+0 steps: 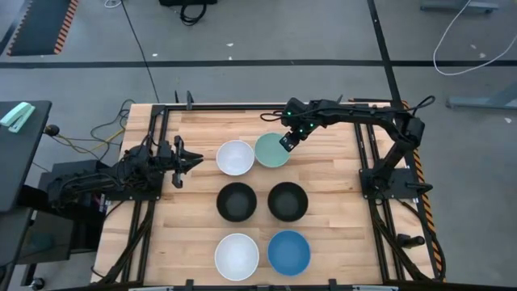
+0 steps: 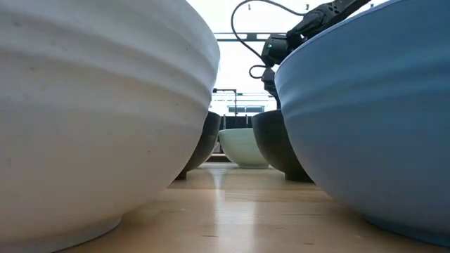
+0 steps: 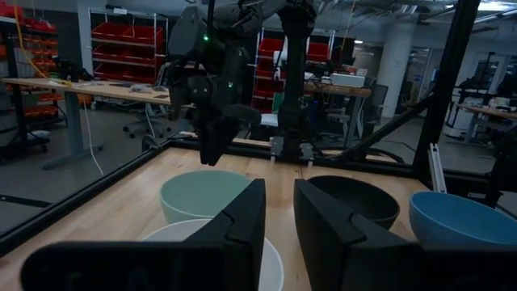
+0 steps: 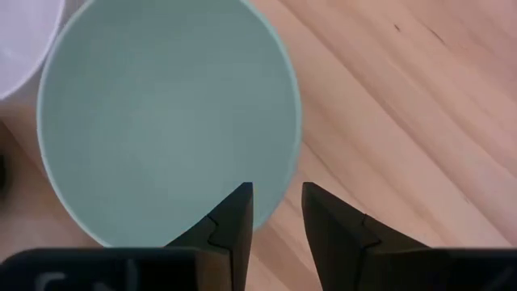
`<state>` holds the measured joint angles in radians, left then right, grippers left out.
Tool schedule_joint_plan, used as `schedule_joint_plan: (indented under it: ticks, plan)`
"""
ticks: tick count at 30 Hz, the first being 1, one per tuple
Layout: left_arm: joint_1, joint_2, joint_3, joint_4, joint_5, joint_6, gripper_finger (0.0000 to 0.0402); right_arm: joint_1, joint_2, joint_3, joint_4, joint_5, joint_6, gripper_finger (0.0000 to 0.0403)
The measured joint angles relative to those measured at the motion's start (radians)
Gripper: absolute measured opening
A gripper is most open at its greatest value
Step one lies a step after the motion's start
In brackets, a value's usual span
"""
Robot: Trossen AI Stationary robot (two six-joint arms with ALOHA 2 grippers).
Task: Nest bowls inside each other
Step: Stack the light green bowl on top of the top white bowl
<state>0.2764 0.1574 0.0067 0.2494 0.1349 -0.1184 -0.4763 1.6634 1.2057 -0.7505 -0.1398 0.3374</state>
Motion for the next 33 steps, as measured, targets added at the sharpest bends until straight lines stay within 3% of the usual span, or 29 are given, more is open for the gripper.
schedule_joint_plan:
  ticks: [33]
  plan:
    - [0.000,0.000,0.000,-0.010,0.000,0.000,0.0076,0.014,0.118,-0.002,0.016,0.007,0.038,0.0116]
